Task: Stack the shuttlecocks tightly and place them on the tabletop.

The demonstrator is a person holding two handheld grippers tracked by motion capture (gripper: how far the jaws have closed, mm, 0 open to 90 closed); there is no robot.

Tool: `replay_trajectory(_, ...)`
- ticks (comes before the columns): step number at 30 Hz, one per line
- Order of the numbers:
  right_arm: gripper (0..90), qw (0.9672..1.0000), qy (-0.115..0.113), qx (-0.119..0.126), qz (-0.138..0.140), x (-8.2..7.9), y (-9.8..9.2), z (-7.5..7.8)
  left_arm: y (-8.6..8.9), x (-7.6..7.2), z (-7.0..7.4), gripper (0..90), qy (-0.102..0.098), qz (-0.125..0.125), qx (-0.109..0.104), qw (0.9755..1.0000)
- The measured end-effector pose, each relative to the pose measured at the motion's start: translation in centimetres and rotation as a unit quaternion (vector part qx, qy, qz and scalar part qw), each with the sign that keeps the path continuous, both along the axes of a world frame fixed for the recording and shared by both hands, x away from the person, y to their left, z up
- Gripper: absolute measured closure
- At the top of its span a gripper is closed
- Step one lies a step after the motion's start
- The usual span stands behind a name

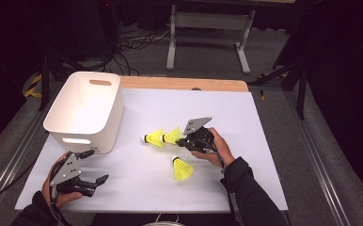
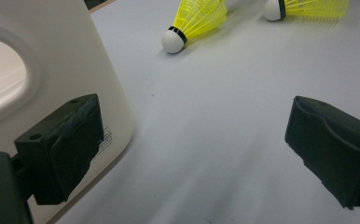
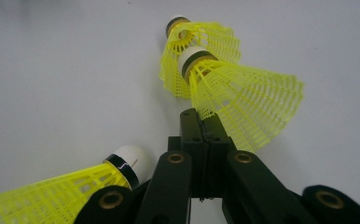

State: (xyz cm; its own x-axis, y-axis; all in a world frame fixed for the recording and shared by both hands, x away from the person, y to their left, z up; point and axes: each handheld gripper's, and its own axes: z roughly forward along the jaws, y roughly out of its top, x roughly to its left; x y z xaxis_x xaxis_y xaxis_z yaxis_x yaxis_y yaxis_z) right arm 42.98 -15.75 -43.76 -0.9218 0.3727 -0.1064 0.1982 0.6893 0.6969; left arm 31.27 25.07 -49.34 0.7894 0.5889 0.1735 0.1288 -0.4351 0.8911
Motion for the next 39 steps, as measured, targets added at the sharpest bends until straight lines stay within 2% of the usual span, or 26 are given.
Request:
replay_trajectory(15, 90.0, 0.9999, 0.011, -0.005, 0.007, 0.8, 1.6, -0.7, 0.0, 0.0, 0.0, 5.1, 0.001, -0.003, -0.001, 1.0000)
replay_trajectory(39, 87.9, 0.9997, 0.018, -0.005, 0.019, 1.0, 3.7, -1.2, 0.0, -0.1, 0.0, 5.2, 0.000, -0.005, 0.001, 1.0000)
